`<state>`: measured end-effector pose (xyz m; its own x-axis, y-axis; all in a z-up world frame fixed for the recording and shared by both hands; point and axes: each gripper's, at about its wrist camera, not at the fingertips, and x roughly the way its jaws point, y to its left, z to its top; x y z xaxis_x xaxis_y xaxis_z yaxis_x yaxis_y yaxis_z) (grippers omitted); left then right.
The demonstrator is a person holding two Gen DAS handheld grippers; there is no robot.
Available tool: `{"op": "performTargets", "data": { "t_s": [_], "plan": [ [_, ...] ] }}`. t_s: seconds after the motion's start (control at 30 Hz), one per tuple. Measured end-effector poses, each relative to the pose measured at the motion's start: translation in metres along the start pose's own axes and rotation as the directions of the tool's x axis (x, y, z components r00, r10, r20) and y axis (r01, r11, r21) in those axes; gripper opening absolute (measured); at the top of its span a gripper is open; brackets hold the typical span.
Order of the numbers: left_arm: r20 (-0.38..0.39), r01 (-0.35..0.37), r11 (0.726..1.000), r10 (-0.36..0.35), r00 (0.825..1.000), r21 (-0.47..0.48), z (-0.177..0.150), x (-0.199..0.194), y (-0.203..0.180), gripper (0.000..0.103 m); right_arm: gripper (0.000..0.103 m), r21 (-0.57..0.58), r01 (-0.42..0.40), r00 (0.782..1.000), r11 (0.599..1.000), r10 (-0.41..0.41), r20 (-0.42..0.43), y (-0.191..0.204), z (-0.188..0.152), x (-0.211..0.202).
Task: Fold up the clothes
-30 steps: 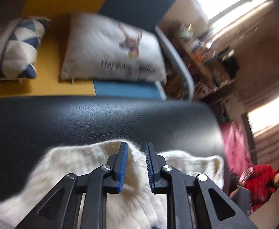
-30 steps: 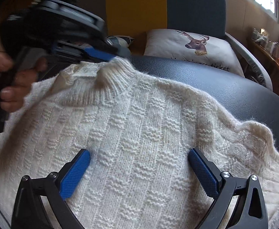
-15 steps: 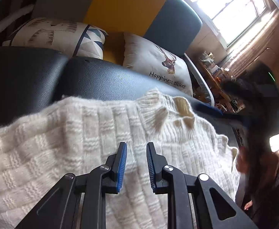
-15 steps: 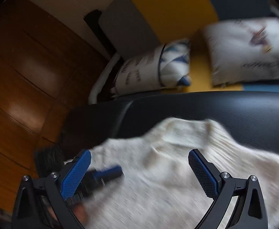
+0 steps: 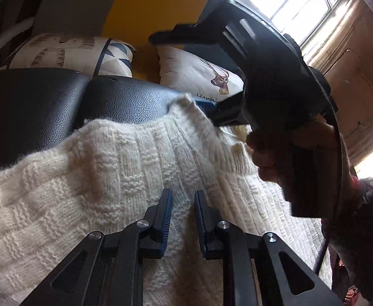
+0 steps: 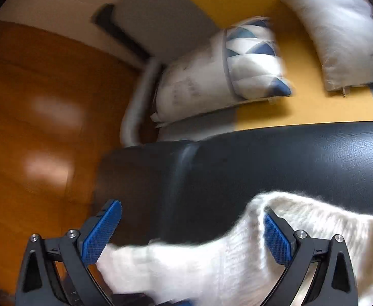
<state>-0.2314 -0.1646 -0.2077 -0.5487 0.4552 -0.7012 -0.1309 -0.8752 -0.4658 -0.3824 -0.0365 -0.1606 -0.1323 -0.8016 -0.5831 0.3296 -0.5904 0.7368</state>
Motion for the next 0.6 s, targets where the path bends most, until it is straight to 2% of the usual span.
{"op": "performTargets", "data": {
  "t_s": [0.03, 0.1, 0.13, 0.2, 0.3, 0.37, 0.43, 0.53, 0.6],
  "plan": [
    [-0.002, -0.008, 1.000, 0.008, 1.000, 0.010, 0.002, 0.001, 0.000, 0.014, 0.103, -0.010, 0.009, 1.000, 1.000, -0.009, 0.000, 0.000, 0.001, -0.001],
    [-0.011, -0.018, 0.999, 0.019, 1.000, 0.029, 0.007, 0.005, 0.002, 0.011, 0.103, -0.040, 0.079, 0.997, 0.996, -0.080, -0.014, 0.007, -0.002, -0.010],
    [-0.016, -0.020, 0.999, 0.021, 1.000, 0.039, 0.011, 0.007, 0.003, 0.010, 0.103, -0.056, 0.112, 0.994, 0.992, -0.113, -0.009, 0.011, -0.004, -0.020],
    [-0.014, -0.050, 0.995, 0.051, 0.999, 0.088, 0.016, 0.011, 0.001, 0.008, 0.103, -0.085, 0.128, 0.992, 0.988, -0.127, 0.018, 0.017, -0.014, -0.049],
    [-0.005, -0.111, 0.980, 0.113, 0.994, 0.167, 0.024, 0.019, -0.006, 0.008, 0.103, -0.104, 0.153, 0.988, 0.983, -0.151, 0.022, 0.018, -0.040, -0.093],
    [-0.005, -0.154, 0.967, 0.158, 0.987, 0.201, 0.030, 0.023, -0.012, 0.008, 0.103, -0.124, 0.193, 0.981, 0.973, -0.195, -0.004, 0.016, -0.072, -0.120],
    [-0.008, -0.182, 0.967, 0.186, 0.982, 0.177, 0.035, 0.015, -0.018, 0.008, 0.103, -0.131, 0.248, 0.967, 0.960, -0.254, -0.032, 0.007, -0.109, -0.146],
    [0.018, -0.206, 0.972, 0.205, 0.979, 0.110, 0.036, -0.011, -0.030, 0.014, 0.103, -0.096, 0.323, 0.946, 0.942, -0.325, -0.009, -0.007, -0.156, -0.183],
    [0.049, -0.121, 0.990, 0.118, 0.992, 0.071, 0.019, -0.042, -0.043, 0.017, 0.103, -0.071, 0.371, 0.928, 0.926, -0.372, 0.006, -0.017, -0.186, -0.207]
  ]
}}
